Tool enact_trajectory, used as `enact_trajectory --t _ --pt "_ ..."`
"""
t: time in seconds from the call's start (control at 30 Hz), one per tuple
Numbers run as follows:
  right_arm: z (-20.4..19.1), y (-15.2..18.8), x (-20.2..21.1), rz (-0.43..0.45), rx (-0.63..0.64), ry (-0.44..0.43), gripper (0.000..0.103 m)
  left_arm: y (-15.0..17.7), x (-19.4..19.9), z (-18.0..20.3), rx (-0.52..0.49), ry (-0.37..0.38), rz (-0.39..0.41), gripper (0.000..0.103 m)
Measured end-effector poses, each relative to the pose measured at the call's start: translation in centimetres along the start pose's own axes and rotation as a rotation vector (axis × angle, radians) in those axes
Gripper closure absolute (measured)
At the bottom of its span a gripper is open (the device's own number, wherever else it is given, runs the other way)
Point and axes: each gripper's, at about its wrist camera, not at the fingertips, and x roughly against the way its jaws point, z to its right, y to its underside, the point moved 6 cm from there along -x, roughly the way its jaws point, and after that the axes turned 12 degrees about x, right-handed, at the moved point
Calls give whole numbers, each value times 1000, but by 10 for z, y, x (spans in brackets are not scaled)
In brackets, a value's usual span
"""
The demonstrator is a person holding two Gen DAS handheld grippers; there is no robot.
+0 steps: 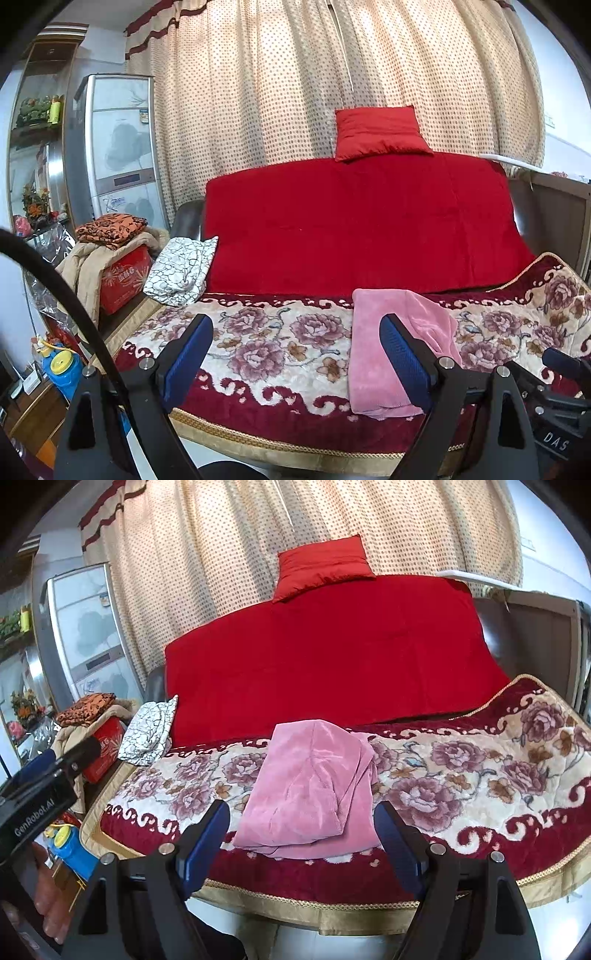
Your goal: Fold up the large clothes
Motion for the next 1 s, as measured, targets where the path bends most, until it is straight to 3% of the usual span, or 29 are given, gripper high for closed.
enact_trajectory --t 0.47,1.0 --pt "-10 -18 37 102 64 114 20 -13 21 -11 39 -9 49 8" --pt "-12 -23 51 128 66 221 20 -13 34 -13 60 26 54 7"
